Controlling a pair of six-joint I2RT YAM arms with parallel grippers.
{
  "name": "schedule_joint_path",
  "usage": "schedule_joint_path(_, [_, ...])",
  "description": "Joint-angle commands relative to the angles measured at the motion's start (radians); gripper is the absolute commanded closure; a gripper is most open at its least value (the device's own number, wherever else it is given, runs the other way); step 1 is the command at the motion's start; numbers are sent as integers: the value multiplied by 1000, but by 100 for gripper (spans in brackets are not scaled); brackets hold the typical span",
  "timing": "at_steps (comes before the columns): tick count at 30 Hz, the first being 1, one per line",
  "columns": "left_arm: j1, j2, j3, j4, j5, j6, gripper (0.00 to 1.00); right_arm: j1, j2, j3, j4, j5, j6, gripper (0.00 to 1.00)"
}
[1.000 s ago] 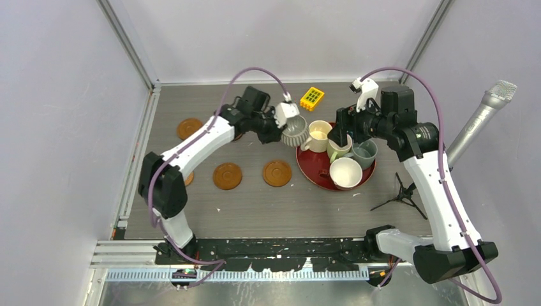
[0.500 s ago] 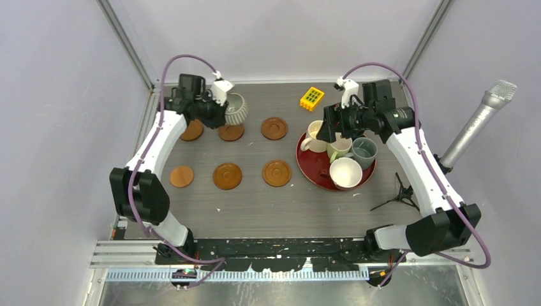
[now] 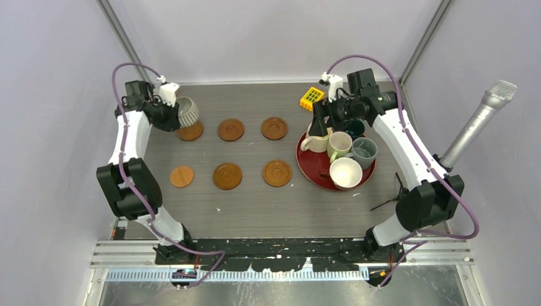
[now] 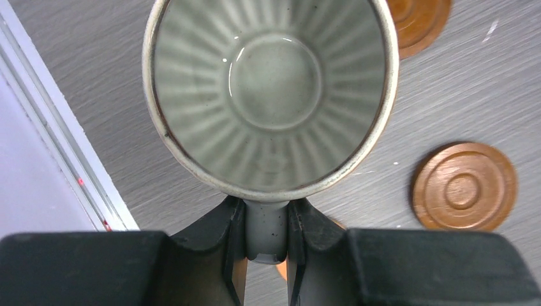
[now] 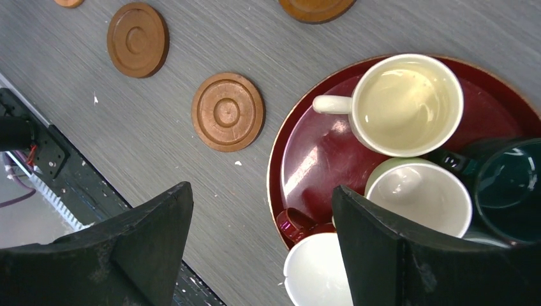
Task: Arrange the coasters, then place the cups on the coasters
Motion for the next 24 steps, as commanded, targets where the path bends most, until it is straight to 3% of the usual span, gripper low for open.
schedule_joint_path(1, [46,62,48,93,77,109,100,7,17,113,-70,12,-62,16])
schedule_joint_path(12, [66,159,-16,274,76,184,100,12,40,145,-91,49,-55,16])
schedule_joint_path(24, [72,235,7,285,103,222,100,15,73,154,-90,62,-66,16])
